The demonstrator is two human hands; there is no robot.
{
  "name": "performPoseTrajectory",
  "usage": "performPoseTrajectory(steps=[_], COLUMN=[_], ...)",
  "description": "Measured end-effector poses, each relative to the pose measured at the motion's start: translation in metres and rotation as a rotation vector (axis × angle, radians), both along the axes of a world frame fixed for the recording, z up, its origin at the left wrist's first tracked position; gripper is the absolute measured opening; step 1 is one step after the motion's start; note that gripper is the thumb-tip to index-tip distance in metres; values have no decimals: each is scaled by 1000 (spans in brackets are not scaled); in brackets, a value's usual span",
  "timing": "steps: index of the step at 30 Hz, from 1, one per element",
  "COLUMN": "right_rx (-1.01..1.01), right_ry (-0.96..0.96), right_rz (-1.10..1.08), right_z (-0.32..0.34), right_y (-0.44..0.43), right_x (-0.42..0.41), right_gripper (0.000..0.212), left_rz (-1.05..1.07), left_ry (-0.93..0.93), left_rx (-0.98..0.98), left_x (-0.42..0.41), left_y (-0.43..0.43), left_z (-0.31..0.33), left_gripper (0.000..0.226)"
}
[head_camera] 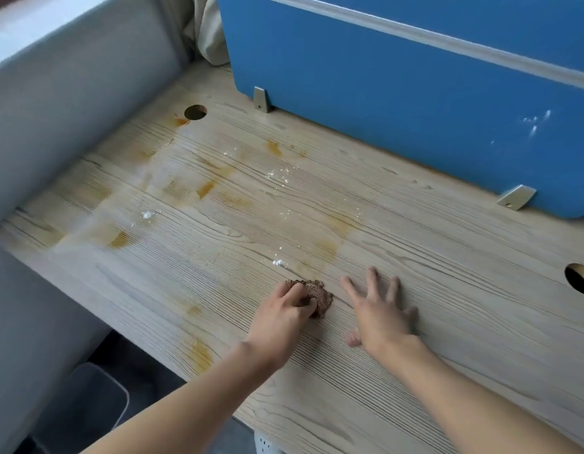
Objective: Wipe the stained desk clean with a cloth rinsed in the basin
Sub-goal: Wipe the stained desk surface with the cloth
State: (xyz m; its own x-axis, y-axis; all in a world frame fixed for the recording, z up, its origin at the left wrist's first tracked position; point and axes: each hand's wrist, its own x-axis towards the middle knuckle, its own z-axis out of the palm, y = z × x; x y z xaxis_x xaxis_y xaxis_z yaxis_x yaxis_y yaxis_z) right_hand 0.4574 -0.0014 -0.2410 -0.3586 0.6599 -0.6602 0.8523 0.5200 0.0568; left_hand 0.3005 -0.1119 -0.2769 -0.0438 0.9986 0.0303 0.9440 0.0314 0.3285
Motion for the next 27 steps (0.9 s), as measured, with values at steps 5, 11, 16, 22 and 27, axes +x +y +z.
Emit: performPoseTrajectory(steps=[5, 11, 16, 22, 27], right_rx=[3, -18, -14, -34, -48], right_ry=[-9, 4, -5, 17, 60], right_rz=[-32, -66, -51, -37, -120], right_z=[-3, 0, 0, 3, 9], right_y=[-1, -1, -1, 9, 40], right_x=[0, -1, -1, -4, 2], right_gripper=[116, 113, 116, 107, 111], left_rz=[155, -89, 146, -52, 152], left_ry=[-5, -57, -25, -68, -30], left_rx=[-71, -16, -39, -16, -17], left_x=[-16, -7, -33, -6, -29], left_y=[35, 18, 52, 36, 65], left_z=[2, -6, -1, -5, -7], left_gripper=[26, 21, 23, 23, 20])
